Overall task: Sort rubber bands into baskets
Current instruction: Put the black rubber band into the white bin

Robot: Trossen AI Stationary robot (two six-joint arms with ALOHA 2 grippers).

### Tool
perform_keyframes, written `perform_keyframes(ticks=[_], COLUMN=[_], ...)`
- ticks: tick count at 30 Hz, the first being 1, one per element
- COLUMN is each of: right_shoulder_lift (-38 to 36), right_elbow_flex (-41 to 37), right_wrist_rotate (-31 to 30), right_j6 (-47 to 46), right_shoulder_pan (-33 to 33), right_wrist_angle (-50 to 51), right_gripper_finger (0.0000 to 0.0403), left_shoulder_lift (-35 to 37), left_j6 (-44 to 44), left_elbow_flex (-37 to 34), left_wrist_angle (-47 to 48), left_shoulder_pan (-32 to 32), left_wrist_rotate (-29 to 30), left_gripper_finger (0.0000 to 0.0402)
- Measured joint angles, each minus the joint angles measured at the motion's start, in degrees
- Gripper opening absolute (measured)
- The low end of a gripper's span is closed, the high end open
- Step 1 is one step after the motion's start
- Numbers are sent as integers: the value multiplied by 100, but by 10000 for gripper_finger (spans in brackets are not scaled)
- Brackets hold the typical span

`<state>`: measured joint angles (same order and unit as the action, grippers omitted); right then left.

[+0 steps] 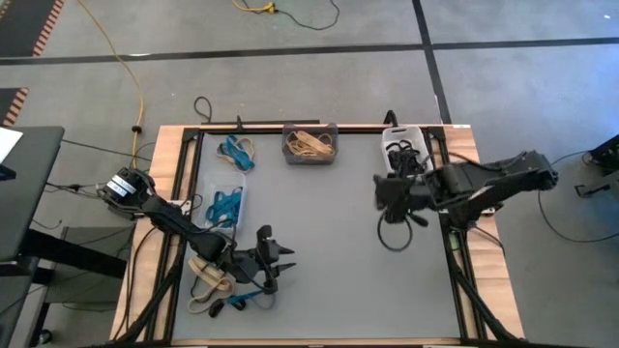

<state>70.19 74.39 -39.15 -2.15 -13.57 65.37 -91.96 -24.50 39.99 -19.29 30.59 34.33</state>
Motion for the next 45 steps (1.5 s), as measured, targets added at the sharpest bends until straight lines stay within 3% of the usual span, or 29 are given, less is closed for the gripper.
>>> perform_keyframes(ticks=[16,27,37,45], right_shoulder_lift=[-243,-243,-240,-238], right_elbow_flex=[-2,-147,-1167,-1933], right_wrist_rotate=[92,1016,1719,2090], right_j6=[-2,-366,-233,99], right_shoulder_pan=[2264,3976,5140,5893], right_wrist_angle=[599,689,-111,-1330], right_gripper_finger=[22,23,23,23], left_shoulder_lift=[0,0,0,0], left_j6=[646,788,788,770], left_elbow_flex=[0,0,0,0], left_wrist_angle=[-32,86,93,92], left_shoulder_pan=[0,0,0,0], left_wrist_rotate=[90,87,87,85], left_gripper_finger=[149,149,149,149])
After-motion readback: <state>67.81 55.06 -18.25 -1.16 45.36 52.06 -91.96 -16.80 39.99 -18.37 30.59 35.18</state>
